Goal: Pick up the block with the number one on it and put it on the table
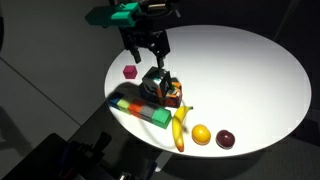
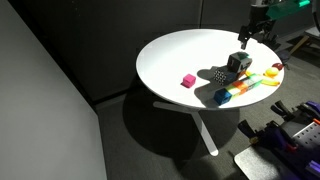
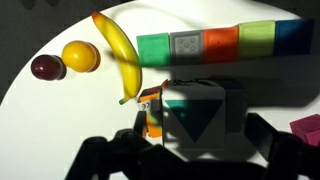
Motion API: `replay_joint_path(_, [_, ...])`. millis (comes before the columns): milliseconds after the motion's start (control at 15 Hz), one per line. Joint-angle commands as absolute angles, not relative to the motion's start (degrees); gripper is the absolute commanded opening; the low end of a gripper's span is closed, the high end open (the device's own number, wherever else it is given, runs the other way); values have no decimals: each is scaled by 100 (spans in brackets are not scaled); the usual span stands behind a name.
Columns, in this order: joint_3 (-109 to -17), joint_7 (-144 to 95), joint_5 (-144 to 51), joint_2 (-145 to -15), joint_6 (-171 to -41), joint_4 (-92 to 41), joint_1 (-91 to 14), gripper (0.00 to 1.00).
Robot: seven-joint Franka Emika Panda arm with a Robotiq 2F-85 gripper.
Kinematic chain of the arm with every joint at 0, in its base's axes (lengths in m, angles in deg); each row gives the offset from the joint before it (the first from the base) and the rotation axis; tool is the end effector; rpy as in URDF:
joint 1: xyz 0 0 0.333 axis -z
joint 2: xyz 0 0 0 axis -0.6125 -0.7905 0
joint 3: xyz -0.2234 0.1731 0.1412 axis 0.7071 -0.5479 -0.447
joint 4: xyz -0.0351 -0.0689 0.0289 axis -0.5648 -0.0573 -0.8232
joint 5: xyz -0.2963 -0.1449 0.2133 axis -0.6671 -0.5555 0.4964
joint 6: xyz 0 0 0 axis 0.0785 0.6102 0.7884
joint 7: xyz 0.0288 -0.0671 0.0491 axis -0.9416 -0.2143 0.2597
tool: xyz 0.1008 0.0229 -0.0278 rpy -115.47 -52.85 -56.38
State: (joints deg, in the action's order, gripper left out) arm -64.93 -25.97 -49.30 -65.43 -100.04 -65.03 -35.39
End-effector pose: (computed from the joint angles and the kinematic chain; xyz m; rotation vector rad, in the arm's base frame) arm 0.5028 -0.0419 0.3233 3.0531 -0.1608 -0.1387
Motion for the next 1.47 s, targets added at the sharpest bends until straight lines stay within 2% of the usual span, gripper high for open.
replay_joint_path(0, [-6482, -2612, -5082, -6572, -10228, -6571, -3564, 100])
replay_joint_path(400, [-6431, -2725, -5593, -6721, -10556, -6656, -3562, 100])
replay_joint_path(1400, [-6406, -2690, -5484, -7384, -11360, -6773, -3626, 100])
